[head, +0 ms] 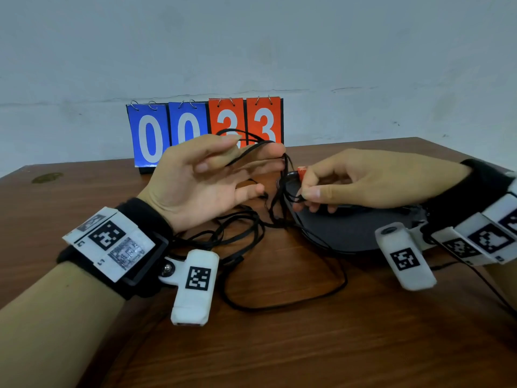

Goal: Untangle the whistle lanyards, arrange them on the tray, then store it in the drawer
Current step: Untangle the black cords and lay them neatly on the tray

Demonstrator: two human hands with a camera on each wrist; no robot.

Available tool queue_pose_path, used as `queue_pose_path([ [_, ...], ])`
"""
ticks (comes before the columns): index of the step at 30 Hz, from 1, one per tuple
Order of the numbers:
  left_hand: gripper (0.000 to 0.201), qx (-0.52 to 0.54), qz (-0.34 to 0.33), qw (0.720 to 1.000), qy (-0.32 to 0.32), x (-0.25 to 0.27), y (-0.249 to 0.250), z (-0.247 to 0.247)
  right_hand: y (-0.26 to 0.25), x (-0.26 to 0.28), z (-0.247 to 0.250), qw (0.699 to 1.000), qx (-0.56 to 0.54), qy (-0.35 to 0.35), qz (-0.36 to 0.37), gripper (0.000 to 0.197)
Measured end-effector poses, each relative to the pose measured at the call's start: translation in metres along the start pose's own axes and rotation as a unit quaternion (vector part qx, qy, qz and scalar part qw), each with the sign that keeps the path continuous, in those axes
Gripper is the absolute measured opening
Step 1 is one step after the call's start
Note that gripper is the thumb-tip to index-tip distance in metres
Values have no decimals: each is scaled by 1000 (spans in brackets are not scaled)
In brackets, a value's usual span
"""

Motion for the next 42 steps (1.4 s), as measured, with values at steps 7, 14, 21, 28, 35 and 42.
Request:
queue_pose_path([
  [7, 53, -22, 23, 999, -25, -2, -3, 3, 12, -8, 16, 956, -186, 224, 34, 21],
  [14, 55, -58, 84, 994, -29, -4, -8, 1, 1, -1, 9, 970, -182, 133, 90, 15],
  [21, 55, -61, 103, 993, 1, -5, -11, 4, 0, 0, 2, 992, -89, 40, 79, 19],
  [28, 56, -94, 69, 988, 97, -9, -7, 15, 8, -4, 6, 980, -172, 76, 61, 20],
  [35, 55, -112, 39, 963, 242, -9, -6, 38, 23, -5, 22, 977, -139, 162, 10, 21],
  [42, 51, -126, 45, 946, 296, -8, -6, 43, 38, -9, 30, 960, -150, 234, -28, 17],
])
Point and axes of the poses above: each hand's wrist, its own x-axis away from the middle knuckle, its own z-axis out of the back of the hand, y = z × x, the point moved 3 cm from there along -x, towards the middle knuckle, and after that the axes turned 4 degrees about -y, right-handed, at the moved point
